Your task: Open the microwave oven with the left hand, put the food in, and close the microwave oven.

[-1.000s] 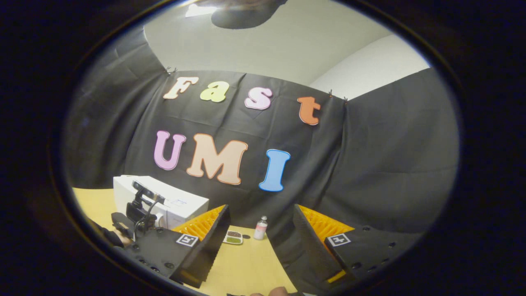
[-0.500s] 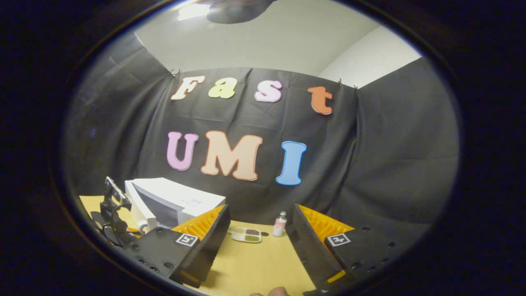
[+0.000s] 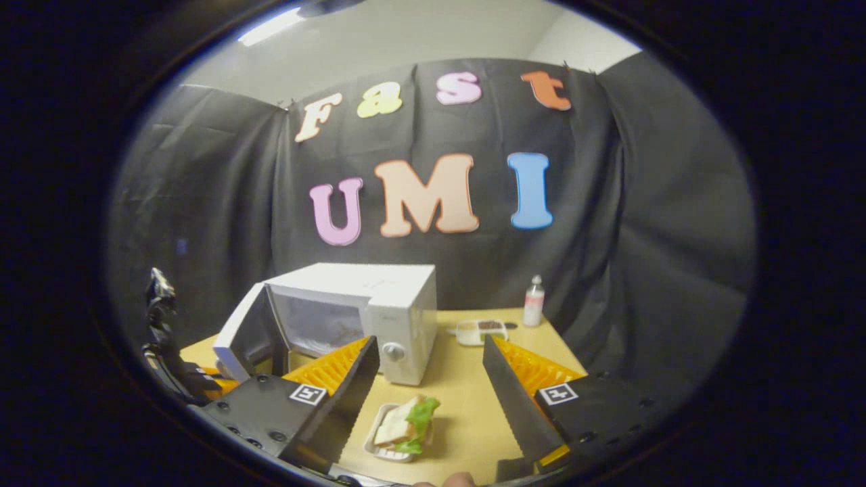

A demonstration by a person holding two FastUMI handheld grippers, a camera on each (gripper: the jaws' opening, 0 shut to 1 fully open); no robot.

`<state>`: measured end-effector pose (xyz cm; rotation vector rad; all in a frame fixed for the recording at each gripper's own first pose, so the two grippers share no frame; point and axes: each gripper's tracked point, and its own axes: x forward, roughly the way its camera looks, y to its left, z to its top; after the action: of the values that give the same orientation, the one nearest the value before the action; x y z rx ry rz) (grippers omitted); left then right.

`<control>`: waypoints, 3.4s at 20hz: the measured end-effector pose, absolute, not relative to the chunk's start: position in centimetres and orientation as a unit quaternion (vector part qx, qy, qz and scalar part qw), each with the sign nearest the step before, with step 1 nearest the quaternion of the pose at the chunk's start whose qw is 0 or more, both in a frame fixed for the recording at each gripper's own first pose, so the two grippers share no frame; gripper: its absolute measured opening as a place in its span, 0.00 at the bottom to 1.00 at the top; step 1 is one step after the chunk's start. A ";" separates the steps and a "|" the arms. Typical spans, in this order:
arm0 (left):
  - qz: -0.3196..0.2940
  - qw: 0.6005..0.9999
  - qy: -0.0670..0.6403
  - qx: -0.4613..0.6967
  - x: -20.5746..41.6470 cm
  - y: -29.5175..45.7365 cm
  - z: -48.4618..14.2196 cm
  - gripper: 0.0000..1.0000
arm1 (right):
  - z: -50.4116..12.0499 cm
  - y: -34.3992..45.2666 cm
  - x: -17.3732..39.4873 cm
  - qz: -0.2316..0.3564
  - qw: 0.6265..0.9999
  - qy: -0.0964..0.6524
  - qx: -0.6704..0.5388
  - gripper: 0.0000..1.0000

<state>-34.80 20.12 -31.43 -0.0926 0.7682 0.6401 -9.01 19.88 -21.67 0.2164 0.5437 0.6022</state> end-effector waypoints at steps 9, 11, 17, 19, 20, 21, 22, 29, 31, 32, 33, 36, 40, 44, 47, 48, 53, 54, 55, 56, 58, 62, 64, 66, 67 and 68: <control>0.302 0.871 0.384 -0.059 -42.6 25.1 -30.4 0.00 | -36.3 24.2 -13.6 0.228 0.846 0.467 0.120 0.94; 0.288 0.875 0.384 -0.060 -43.3 25.6 -30.3 0.00 | -38.3 24.6 -14.4 0.217 0.833 0.495 0.121 0.91; 0.259 0.882 0.387 -0.067 -44.6 26.8 -30.2 0.01 | -41.6 25.4 -16.2 0.189 0.810 0.540 0.127 0.89; 0.253 0.886 0.384 -0.067 -44.9 27.3 -30.0 0.01 | -41.9 25.6 -16.4 0.184 0.813 0.540 0.119 0.87; 0.249 0.887 0.381 -0.072 -45.2 27.5 -30.1 0.01 | -42.1 25.8 -16.4 0.181 0.813 0.541 0.117 0.84; 0.246 0.889 0.379 -0.083 -45.3 27.5 -30.2 0.04 | -42.2 25.8 -16.4 0.178 0.815 0.540 0.114 0.83; 0.246 0.889 0.376 -0.090 -45.3 27.6 -30.2 0.08 | -42.1 25.9 -16.4 0.175 0.815 0.541 0.115 0.80; 0.222 0.877 0.407 -0.128 -46.3 27.8 -32.9 0.87 | -40.5 27.7 -16.1 0.182 0.814 0.537 0.123 0.30; 0.210 0.879 0.409 -0.126 -46.2 27.9 -33.0 0.87 | -40.4 28.4 -16.5 0.191 0.810 0.540 0.126 0.37; 0.205 0.880 0.410 -0.128 -46.4 27.9 -33.0 0.87 | -40.1 28.3 -16.6 0.191 0.809 0.542 0.128 0.37; 0.201 0.881 0.409 -0.129 -46.4 28.0 -33.0 0.87 | -39.9 28.3 -16.8 0.191 0.807 0.542 0.132 0.37; 0.197 0.881 0.410 -0.130 -46.8 28.3 -32.9 0.87 | -39.8 28.4 -16.9 0.183 0.803 0.549 0.141 0.30; 0.192 0.880 0.413 -0.133 -47.0 28.5 -32.9 0.87 | -39.2 28.4 -16.8 0.188 0.805 0.548 0.132 0.28; 0.191 0.879 0.415 -0.136 -47.1 28.8 -32.8 0.87 | -37.7 28.6 -16.0 0.197 0.814 0.533 0.120 0.21; 0.188 0.879 0.415 -0.140 -47.4 28.9 -32.7 0.87 | -35.3 29.5 -14.8 0.198 0.817 0.520 0.149 0.21; 0.187 0.879 0.416 -0.140 -47.4 28.9 -32.6 0.87 | -34.4 30.1 -14.5 0.200 0.816 0.517 0.166 0.22; 0.181 0.880 0.418 -0.134 -47.6 29.0 -32.5 0.87 | -30.5 36.3 -13.8 0.223 0.770 0.523 0.289 0.28; 0.180 0.882 0.416 -0.130 -47.5 29.1 -32.4 0.87 | -30.0 37.8 -14.1 0.229 0.755 0.528 0.315 0.28; 0.180 0.884 0.413 -0.127 -47.5 29.2 -32.1 0.86 | -29.5 39.1 -14.2 0.231 0.739 0.531 0.343 0.22; 0.180 0.885 0.411 -0.127 -47.5 29.4 -32.0 0.86 | -29.3 40.4 -14.5 0.232 0.722 0.538 0.368 0.28; 0.182 0.885 0.409 -0.130 -47.6 29.5 -31.8 0.86 | -29.6 42.6 -14.8 0.222 0.695 0.550 0.407 0.28; 0.187 0.886 0.404 -0.132 -48.0 29.7 -31.4 0.86 | -31.2 46.5 -14.8 0.189 0.660 0.563 0.459 0.28; 0.187 0.885 0.404 -0.133 -48.2 29.6 -31.4 0.87 | -31.6 48.8 -14.5 0.174 0.642 0.566 0.487 0.28; 0.186 0.886 0.404 -0.132 -48.4 29.5 -31.1 0.86 | -31.9 51.0 -13.9 0.163 0.627 0.566 0.510 0.28; 0.187 0.887 0.403 -0.130 -48.5 29.5 -31.0 0.87 | -32.0 52.0 -13.6 0.159 0.623 0.564 0.518 0.28; 0.188 0.887 0.401 -0.128 -48.6 29.5 -30.9 0.86 | -32.1 52.9 -13.3 0.157 0.621 0.563 0.522 0.28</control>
<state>-48.64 29.47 -30.87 -0.2665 0.8344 0.3901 -13.33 52.86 -32.13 1.2004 1.2939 0.3606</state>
